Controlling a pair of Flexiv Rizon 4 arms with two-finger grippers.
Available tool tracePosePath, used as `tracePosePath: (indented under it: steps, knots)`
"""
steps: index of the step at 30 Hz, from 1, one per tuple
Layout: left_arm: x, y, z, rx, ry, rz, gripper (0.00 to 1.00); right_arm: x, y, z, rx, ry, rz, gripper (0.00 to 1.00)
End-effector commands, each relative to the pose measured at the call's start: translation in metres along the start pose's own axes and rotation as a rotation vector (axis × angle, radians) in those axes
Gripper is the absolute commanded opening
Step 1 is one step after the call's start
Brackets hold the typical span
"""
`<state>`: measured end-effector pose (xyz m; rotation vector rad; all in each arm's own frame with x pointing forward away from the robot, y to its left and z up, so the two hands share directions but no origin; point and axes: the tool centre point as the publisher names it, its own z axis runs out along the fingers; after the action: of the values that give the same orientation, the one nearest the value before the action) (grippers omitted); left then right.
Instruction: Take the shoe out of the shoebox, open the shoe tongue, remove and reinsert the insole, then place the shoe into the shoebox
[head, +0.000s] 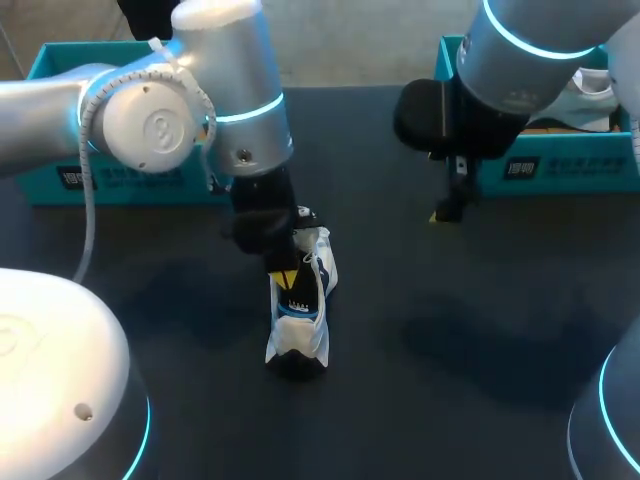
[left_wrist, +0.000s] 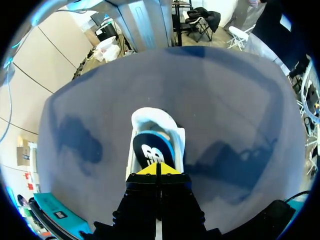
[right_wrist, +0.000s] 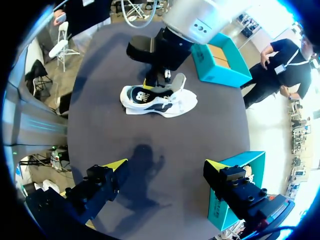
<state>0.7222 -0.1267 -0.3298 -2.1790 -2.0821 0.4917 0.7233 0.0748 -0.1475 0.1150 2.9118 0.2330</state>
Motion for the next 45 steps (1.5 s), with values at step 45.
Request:
tracePosePath:
  steps: [45]
  knots:
    - [0.000, 0.004, 0.053, -0.062, 0.118, 0.003, 0.00, -0.001, 0.001, 0.001, 0.002, 0.002, 0.000, 1.00]
